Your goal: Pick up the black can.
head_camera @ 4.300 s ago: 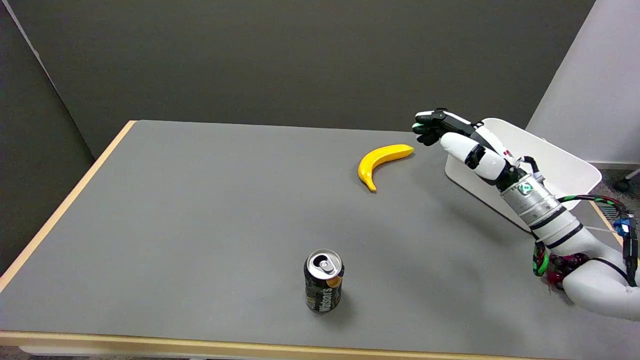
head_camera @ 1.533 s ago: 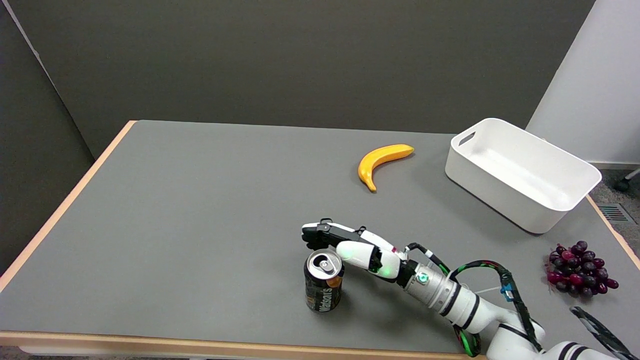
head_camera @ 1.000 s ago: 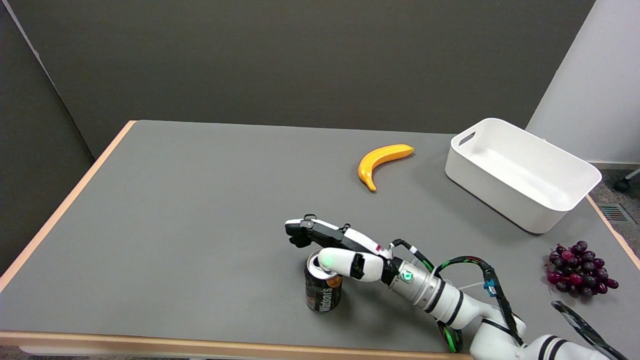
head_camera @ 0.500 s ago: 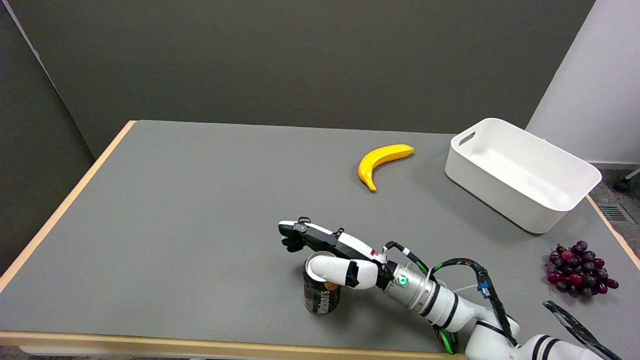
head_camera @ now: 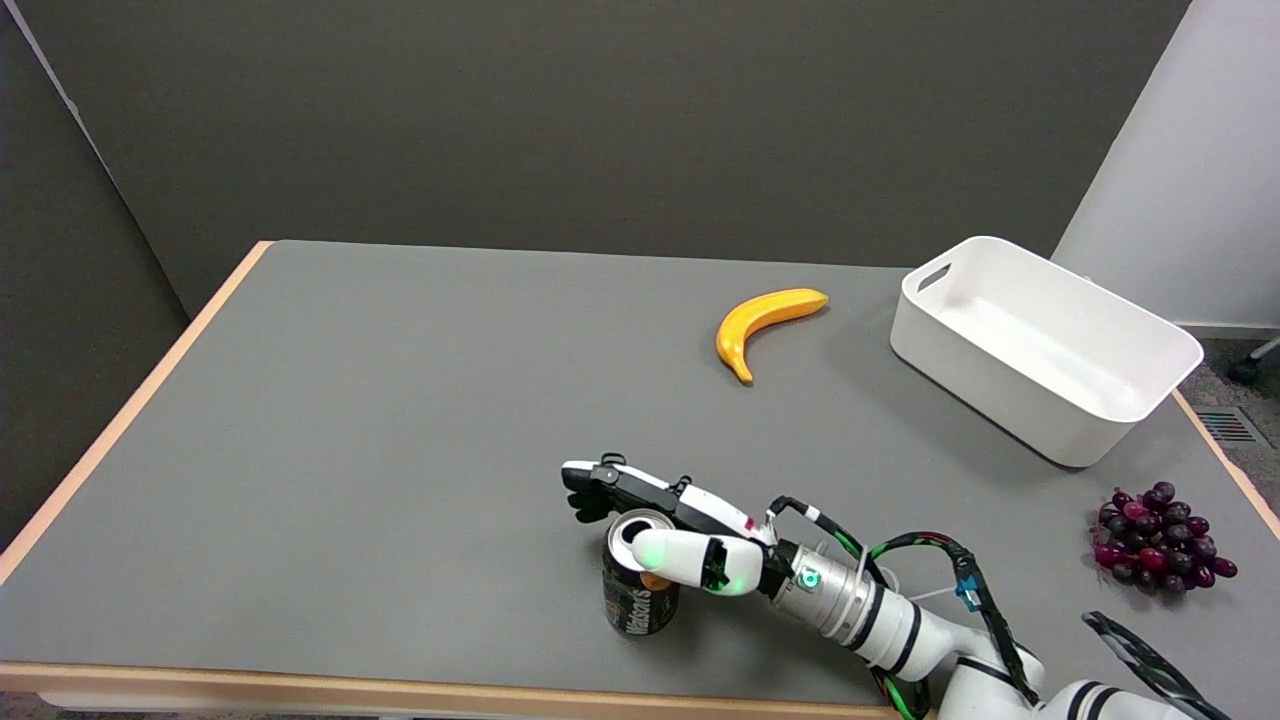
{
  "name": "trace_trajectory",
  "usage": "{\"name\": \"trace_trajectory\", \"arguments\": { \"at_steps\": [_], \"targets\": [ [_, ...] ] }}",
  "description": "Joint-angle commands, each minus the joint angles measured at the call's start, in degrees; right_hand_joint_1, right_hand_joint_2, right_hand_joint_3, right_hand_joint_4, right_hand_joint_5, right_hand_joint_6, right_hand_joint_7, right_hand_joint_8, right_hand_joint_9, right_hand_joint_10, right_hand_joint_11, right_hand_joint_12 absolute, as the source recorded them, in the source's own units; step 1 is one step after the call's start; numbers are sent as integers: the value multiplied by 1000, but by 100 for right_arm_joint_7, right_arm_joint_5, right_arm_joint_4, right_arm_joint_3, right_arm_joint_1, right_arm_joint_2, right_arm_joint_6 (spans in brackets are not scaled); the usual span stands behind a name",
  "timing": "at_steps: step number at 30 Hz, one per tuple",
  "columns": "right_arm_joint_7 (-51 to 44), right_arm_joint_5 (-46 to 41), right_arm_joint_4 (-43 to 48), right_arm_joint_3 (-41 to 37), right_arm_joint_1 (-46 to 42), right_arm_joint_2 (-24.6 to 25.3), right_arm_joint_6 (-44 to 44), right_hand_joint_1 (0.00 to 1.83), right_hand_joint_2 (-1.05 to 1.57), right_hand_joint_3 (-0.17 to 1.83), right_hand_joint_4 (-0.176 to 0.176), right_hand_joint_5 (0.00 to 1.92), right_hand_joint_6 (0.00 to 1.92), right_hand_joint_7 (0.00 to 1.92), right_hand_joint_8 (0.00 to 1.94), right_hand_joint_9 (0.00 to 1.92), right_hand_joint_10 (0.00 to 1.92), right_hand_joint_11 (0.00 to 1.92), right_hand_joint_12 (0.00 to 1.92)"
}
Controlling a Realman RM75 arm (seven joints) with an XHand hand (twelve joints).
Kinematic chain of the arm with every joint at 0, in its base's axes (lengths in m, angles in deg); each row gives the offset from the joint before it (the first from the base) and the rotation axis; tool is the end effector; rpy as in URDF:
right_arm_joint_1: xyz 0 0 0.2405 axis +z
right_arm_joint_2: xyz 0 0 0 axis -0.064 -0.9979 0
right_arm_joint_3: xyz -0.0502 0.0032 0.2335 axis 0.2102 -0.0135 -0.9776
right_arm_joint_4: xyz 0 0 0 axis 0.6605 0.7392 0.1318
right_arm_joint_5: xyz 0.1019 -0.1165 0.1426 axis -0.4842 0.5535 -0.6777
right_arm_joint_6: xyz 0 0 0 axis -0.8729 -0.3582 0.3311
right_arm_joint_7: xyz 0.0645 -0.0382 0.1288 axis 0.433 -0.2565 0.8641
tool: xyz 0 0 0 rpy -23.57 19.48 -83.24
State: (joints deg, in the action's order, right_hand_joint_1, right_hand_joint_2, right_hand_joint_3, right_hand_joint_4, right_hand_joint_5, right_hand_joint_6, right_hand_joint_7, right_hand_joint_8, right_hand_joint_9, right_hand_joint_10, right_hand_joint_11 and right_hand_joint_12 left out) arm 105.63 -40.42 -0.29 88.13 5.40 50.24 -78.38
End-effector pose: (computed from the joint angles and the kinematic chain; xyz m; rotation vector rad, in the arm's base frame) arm -0.3378 -0.2632 0.2174 1.9407 -1.4460 0.8417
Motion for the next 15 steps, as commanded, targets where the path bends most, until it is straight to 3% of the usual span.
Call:
{"name": "trace_trajectory", "arguments": {
  "at_steps": [1,4,7,10,15],
  "targets": [
    [-9,21,-347,110,15,-1,-245,397,584,936,-63,58,292,68,174,10,578,-1,881],
    [-9,21,-371,105,23,-1,-245,505,580,928,-62,36,258,20,149,0,507,-1,852],
    [-9,21,-387,88,37,-1,-232,728,620,941,-62,1,158,-1,5,-1,260,-1,775],
    [-9,21,-403,86,66,-9,-240,859,628,978,-69,3,58,-1,-1,-1,111,-1,750],
    [-9,21,-411,54,101,-17,-240,1013,625,992,-70,-1,15,-1,-1,-1,0,-1,721]
  ]
}}
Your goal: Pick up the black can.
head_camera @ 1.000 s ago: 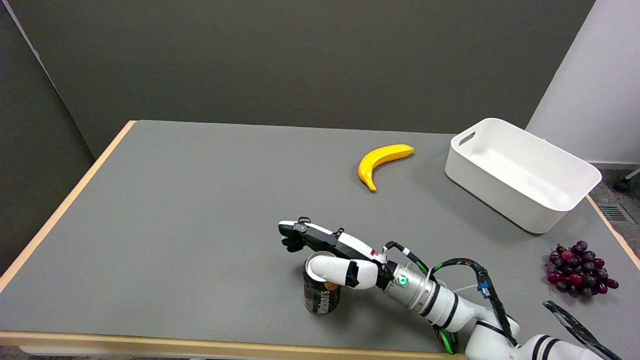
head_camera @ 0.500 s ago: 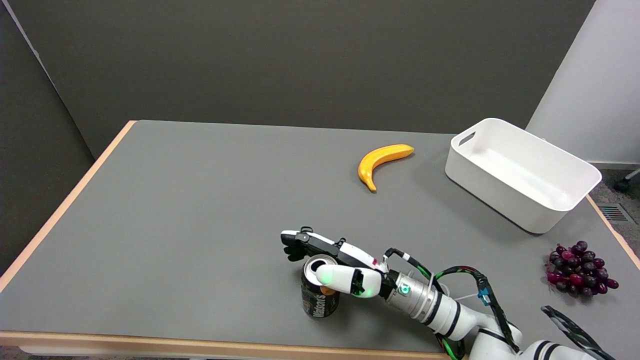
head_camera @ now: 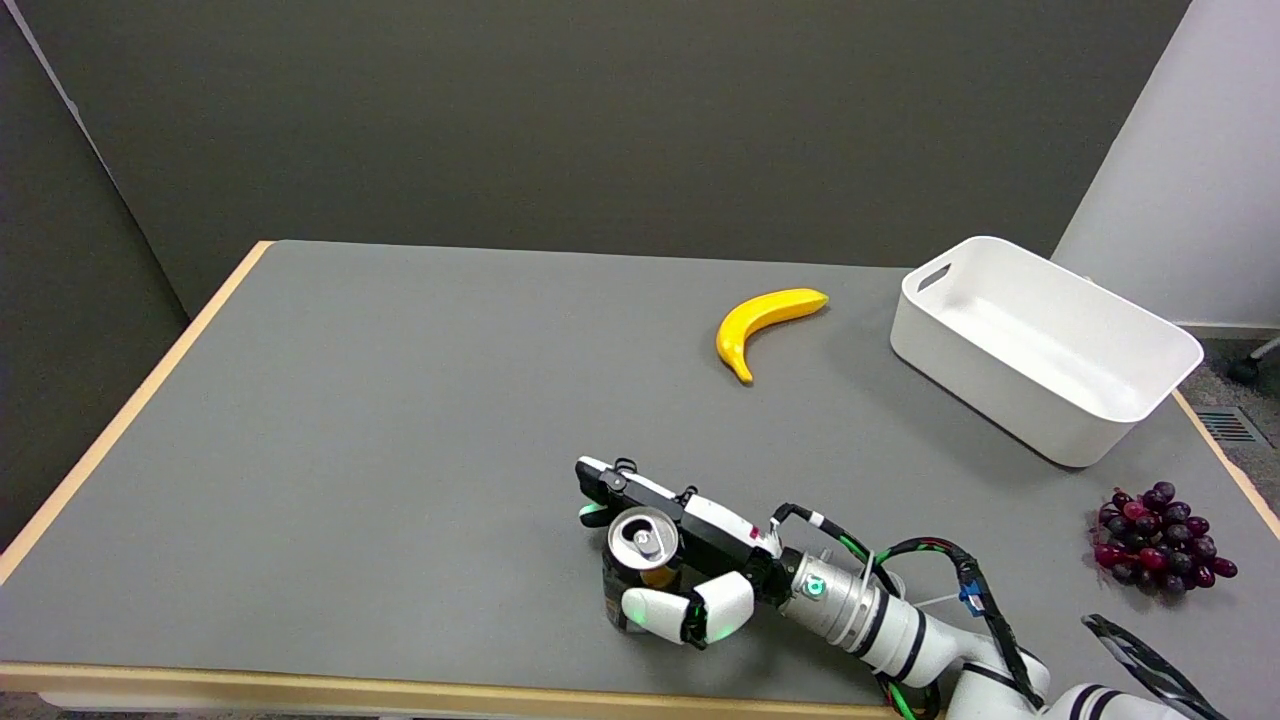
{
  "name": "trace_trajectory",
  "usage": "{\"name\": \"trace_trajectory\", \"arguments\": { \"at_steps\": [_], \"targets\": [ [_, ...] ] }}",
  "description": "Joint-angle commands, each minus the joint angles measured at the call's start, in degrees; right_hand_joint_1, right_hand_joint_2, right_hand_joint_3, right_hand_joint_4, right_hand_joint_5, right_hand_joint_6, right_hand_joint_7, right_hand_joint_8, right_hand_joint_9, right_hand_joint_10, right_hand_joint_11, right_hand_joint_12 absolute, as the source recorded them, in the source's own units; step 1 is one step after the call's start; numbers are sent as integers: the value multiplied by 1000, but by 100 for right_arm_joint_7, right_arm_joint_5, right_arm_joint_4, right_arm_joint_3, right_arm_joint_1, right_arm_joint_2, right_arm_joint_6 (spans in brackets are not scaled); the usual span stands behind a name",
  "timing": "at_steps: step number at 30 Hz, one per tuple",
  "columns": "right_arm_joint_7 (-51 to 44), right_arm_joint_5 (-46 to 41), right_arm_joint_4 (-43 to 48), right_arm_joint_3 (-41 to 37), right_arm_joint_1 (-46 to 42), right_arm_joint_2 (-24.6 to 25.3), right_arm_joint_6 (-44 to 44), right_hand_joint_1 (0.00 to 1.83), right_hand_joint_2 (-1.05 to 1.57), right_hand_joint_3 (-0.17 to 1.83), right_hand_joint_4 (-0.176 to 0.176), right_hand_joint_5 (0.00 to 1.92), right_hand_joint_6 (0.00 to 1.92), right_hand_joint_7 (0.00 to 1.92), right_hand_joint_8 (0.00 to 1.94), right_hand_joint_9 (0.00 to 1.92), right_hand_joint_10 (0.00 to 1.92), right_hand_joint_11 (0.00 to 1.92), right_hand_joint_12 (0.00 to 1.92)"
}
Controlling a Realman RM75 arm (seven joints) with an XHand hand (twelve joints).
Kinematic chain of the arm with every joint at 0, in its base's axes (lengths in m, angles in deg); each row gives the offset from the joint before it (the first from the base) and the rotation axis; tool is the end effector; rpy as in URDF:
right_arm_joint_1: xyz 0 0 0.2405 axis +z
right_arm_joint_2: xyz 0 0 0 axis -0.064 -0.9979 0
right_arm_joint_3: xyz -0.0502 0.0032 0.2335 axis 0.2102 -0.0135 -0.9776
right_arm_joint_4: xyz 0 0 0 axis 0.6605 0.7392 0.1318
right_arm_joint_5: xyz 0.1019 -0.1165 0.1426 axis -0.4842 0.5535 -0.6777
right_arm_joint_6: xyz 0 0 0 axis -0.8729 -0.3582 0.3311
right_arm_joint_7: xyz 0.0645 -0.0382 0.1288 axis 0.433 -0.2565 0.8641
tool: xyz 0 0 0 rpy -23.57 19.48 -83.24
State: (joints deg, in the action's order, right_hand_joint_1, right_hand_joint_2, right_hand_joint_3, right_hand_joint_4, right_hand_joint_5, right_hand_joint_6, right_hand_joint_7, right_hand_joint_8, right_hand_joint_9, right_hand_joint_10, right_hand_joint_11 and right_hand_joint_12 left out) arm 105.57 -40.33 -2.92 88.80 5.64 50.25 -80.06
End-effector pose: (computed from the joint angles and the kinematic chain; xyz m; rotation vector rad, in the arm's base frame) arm -0.3460 -0.2592 0.2218 1.9360 -1.4507 0.8209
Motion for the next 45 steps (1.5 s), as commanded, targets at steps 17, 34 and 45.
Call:
{"name": "trace_trajectory", "arguments": {
  "at_steps": [17,34,45],
  "targets": [
    [-11,-87,-44,-254,85,14,237,1044,884,983,-122,206,661,408,606,360,876,45,1254],
    [-554,-1003,-28,-315,92,21,466,1132,1285,164,-176,355,1773,729,1491,567,1328,245,1876],
    [-1094,-1003,484,-1446,306,-33,802,1136,1366,-16,-176,368,1682,753,1549,695,1386,443,1921]
  ]
}}
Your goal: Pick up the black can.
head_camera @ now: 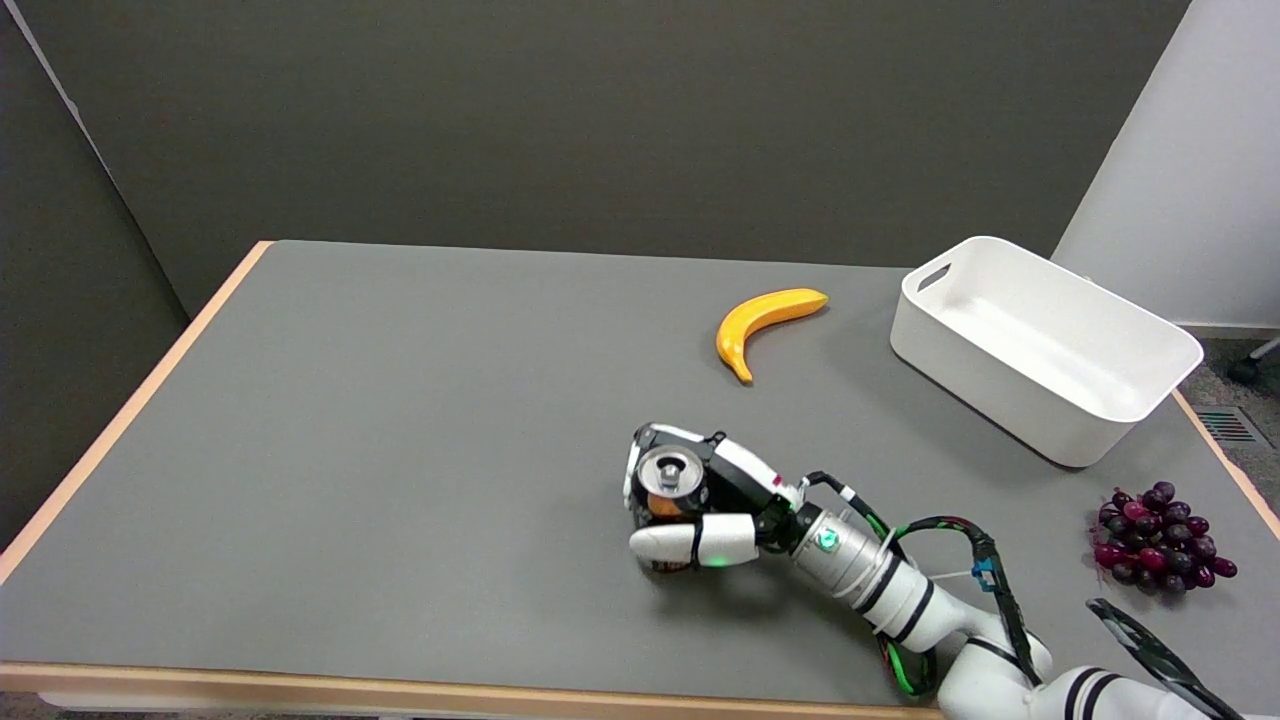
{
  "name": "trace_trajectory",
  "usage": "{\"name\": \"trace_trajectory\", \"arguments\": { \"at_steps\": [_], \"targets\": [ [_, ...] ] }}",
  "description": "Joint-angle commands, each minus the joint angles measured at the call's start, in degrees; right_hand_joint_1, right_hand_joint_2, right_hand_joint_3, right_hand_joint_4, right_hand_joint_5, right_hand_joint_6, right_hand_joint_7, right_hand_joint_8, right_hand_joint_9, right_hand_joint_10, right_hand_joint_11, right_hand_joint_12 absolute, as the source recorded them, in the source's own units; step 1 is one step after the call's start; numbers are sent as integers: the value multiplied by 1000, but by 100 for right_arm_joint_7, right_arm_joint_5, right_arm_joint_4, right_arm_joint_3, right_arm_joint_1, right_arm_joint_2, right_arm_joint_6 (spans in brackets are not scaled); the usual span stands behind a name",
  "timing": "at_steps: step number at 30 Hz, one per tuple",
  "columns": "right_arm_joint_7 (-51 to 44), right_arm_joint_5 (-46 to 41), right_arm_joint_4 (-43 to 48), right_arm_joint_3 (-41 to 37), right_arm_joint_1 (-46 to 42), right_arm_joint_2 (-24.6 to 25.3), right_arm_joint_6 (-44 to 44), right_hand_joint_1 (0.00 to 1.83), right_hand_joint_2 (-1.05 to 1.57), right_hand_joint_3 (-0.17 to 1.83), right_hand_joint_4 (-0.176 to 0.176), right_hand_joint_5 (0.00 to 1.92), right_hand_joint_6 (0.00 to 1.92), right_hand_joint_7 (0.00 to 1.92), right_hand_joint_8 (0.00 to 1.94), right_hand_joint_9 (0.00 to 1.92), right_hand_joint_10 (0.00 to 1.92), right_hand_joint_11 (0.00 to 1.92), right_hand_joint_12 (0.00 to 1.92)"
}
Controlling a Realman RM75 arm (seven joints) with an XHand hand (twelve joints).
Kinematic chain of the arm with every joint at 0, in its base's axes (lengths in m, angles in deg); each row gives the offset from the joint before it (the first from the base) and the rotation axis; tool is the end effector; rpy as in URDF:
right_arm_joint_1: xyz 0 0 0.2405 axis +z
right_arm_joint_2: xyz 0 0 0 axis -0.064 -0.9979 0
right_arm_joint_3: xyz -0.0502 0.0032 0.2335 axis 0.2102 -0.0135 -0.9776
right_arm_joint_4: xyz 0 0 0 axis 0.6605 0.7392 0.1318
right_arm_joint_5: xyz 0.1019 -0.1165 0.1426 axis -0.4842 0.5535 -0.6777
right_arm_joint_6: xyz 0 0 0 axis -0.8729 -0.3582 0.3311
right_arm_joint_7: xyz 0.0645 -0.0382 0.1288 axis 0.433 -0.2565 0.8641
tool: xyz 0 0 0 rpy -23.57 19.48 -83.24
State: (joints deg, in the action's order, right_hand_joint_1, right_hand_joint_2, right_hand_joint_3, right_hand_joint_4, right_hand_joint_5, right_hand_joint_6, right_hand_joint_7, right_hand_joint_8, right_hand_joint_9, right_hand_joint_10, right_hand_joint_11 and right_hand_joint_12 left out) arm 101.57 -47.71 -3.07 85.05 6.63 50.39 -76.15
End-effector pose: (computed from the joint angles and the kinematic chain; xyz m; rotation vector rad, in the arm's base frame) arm -0.3378 -0.2868 0.2513 1.8097 -1.3157 0.9264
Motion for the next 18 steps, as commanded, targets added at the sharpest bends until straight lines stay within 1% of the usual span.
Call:
{"name": "trace_trajectory", "arguments": {
  "at_steps": [1,8,11,16,18],
  "targets": [
    [-818,-265,590,-1183,257,-55,484,1136,1365,-16,-176,368,1678,753,1550,696,1388,445,1921],
    [-1526,-281,1079,-2130,495,-137,984,1142,1351,-5,-176,389,1648,767,1543,704,1397,467,1921],
    [-2052,-465,1397,-2575,565,-151,1298,1144,1346,-1,-176,395,1641,770,1541,705,1401,475,1921],
    [-3732,-1148,2043,-3242,700,-213,1777,1147,1341,3,-176,403,1633,774,1536,706,1403,480,1921],
    [-4533,-1601,2247,-3540,786,-266,2049,1148,1339,3,-176,405,1630,776,1534,707,1403,481,1921]
  ]
}}
